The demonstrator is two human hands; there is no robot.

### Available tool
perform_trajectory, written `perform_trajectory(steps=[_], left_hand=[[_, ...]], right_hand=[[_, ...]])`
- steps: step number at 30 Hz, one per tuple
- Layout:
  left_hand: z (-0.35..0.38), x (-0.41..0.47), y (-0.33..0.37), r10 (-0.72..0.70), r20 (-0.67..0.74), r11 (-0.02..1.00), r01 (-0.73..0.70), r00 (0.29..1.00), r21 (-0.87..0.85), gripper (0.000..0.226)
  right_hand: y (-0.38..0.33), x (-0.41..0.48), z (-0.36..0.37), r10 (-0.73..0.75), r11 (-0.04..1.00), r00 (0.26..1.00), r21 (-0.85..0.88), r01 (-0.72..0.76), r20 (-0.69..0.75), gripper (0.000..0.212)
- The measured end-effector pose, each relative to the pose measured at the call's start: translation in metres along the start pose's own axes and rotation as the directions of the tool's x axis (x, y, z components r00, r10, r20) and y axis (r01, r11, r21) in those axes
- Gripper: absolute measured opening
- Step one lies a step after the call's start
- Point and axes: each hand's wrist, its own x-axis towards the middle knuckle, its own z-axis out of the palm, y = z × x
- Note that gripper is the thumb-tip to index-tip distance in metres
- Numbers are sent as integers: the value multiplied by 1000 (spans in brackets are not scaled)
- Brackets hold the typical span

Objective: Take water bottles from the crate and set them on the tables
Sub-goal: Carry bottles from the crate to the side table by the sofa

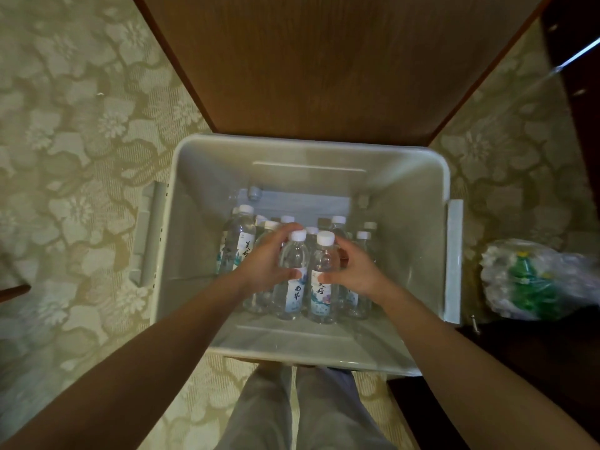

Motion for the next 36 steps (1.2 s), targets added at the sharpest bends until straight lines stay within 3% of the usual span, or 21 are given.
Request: perform_trajectory(steps=[6, 9, 12, 16, 23, 31, 36], left_hand=[[6, -9, -4, -51, -74, 987, 39, 996, -157, 96], [13, -12, -11, -124, -132, 956, 83, 983, -282, 88], [14, -12, -11, -148, -115, 953, 110, 982, -283, 78], [16, -15, -11, -180, -132, 935, 127, 975, -332, 81], [13, -35, -1, -190, -251, 908, 72, 949, -414, 81], [-20, -94, 11, -209, -335, 840, -7, 919, -543, 72], [-42, -151, 18, -235, -421, 763, -102, 876, -639, 64]], right_hand=[[5, -6, -5, 94, 994, 993, 67, -90, -66, 72], [7, -7, -6, 102, 992, 992, 75, -97, -79, 70], [11, -9, -6, 114, 988, 990, 118, -103, -84, 73], [14, -10, -6, 126, 985, 988, 129, -114, -89, 80], [-10, -27, -7, 62, 993, 993, 106, -51, -99, 77], [-78, -61, 0, -34, 999, 999, -25, 35, 23, 58], [-124, -84, 24, -89, 987, 986, -117, 106, 142, 59]])
